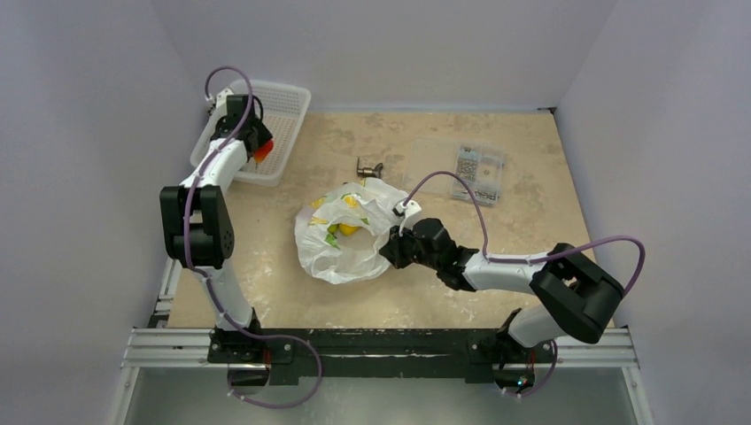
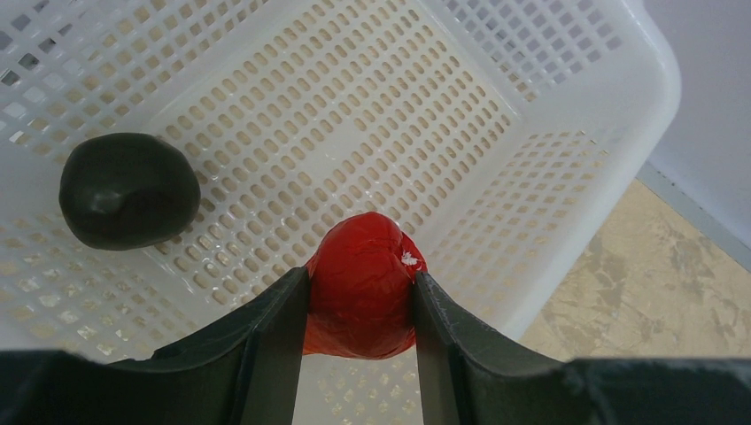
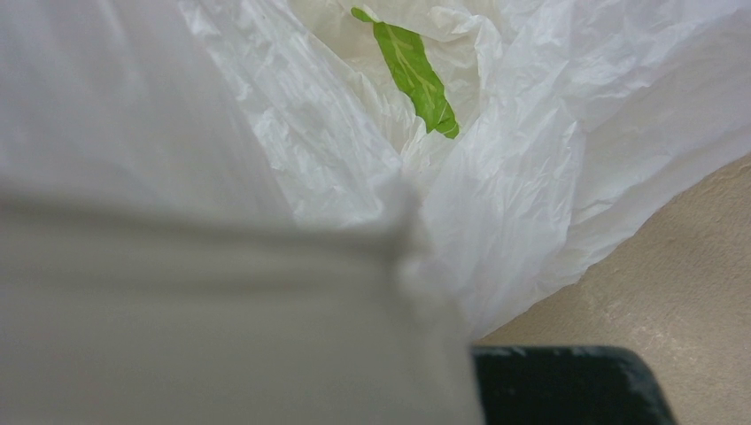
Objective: Take the fake fruits out of the plastic bag
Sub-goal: Place the fake fruit in the bin, then take out the fake fruit from the plastic bag.
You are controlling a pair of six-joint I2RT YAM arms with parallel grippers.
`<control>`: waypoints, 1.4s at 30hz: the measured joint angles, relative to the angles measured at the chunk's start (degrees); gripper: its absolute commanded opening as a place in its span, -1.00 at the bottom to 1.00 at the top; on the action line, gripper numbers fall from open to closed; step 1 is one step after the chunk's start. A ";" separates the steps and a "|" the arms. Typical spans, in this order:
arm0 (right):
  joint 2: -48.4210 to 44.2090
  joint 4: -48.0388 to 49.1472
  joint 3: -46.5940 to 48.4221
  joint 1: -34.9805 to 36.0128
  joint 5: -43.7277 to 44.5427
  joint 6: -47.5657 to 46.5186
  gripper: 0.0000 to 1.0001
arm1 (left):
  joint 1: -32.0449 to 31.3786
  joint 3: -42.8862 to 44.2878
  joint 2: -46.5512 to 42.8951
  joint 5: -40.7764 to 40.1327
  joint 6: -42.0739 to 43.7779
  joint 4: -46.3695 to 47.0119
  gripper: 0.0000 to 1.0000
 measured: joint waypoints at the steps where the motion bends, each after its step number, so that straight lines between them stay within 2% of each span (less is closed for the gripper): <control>1: 0.00 0.00 0.02 -0.07 -0.02 0.00 -1.00 | 0.31 0.66 0.42 0.04 -0.48 -1.27 -0.22; 3: 0.00 0.00 0.02 -0.13 -0.04 0.02 -1.00 | 0.74 1.64 1.05 0.17 -1.14 -3.82 0.05; 6: 0.00 0.02 0.02 -0.15 -0.04 0.11 -1.00 | 1.07 4.35 2.80 0.31 -1.97 -8.26 0.62; 11: 0.00 0.00 0.02 -0.20 -0.04 0.13 -1.00 | 1.07 7.54 3.93 1.16 -2.51 -13.42 0.69; 16: 0.00 0.02 0.02 -0.20 -0.04 0.13 -1.00 | 1.07 5.16 -1.66 3.54 -2.49 -15.61 0.61; 21: 0.00 0.04 0.02 -0.20 -0.04 0.13 -1.00 | 0.50 -5.27 -19.28 12.11 -2.34 -14.99 0.51; 24: 0.00 0.04 0.00 -0.20 -0.04 0.11 -1.00 | -3.06 -10.84 -29.92 16.72 -1.09 -14.25 0.49; 29: -0.11 0.07 0.02 -0.20 -0.04 0.11 -1.00 | -18.16 -24.41 -46.58 20.39 0.24 -11.78 0.33; 34: -1.27 0.50 -0.07 -0.20 0.11 0.13 -1.00 | -35.08 -38.80 -60.35 17.75 -0.11 -8.28 0.23; 36: -2.34 1.42 -0.42 -0.20 0.04 0.24 -1.00 | -42.49 -42.25 -62.14 15.28 0.26 -6.75 0.19; 39: -4.66 3.08 -1.73 -0.20 -0.24 0.90 -1.00 | -49.55 -42.88 -60.06 12.46 2.60 -5.20 0.12; 42: -6.71 4.98 -2.99 -0.20 -1.18 1.20 -1.00 | -53.31 -42.36 -55.36 10.03 6.21 -4.68 -0.13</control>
